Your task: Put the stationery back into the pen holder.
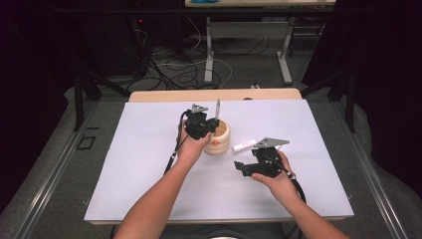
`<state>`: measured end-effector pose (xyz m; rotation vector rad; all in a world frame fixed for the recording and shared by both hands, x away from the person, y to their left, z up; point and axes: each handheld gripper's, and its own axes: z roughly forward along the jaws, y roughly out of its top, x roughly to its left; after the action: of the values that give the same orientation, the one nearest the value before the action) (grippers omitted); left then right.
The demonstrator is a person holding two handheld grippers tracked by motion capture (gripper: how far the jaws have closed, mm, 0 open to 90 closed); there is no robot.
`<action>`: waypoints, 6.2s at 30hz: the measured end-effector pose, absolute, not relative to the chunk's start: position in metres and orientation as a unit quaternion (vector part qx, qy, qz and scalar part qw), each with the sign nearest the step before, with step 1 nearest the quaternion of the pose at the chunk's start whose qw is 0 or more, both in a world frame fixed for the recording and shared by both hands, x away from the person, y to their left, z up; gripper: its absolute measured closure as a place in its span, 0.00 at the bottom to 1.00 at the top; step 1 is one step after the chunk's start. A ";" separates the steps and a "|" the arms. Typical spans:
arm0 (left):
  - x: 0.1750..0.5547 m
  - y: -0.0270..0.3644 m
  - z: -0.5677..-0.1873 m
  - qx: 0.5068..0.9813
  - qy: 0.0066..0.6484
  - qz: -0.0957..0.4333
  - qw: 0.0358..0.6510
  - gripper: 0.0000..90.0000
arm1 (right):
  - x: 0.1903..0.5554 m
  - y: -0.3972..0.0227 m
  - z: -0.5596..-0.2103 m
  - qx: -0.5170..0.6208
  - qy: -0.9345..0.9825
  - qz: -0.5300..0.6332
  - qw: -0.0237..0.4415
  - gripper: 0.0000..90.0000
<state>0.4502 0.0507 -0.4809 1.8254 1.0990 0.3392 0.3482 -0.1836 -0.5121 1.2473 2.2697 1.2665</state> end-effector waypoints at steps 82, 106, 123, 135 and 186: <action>0.387 0.011 -0.479 0.795 0.348 0.087 0.489 0.28 | 0.368 -0.270 -0.488 0.546 0.669 0.476 0.171 0.17; 0.387 -0.030 -0.508 0.809 0.338 0.120 0.466 0.45 | 0.368 -0.268 -0.491 0.539 0.673 0.475 0.177 0.19; 0.383 -0.061 -0.527 0.833 0.325 0.107 0.435 0.58 | 0.365 -0.270 -0.490 0.539 0.671 0.474 0.186 0.21; 0.387 -0.073 -0.543 0.834 0.342 0.063 0.428 0.68 | 0.362 -0.274 -0.491 0.540 0.669 0.474 0.189 0.22; 0.383 -0.104 -0.561 0.839 0.363 0.067 0.399 0.84 | 0.364 -0.275 -0.493 0.539 0.671 0.473 0.185 0.22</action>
<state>0.3830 -0.1036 -0.5611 2.1235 0.9184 0.1697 0.3643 -0.2746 -0.4927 1.5200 1.8920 1.3343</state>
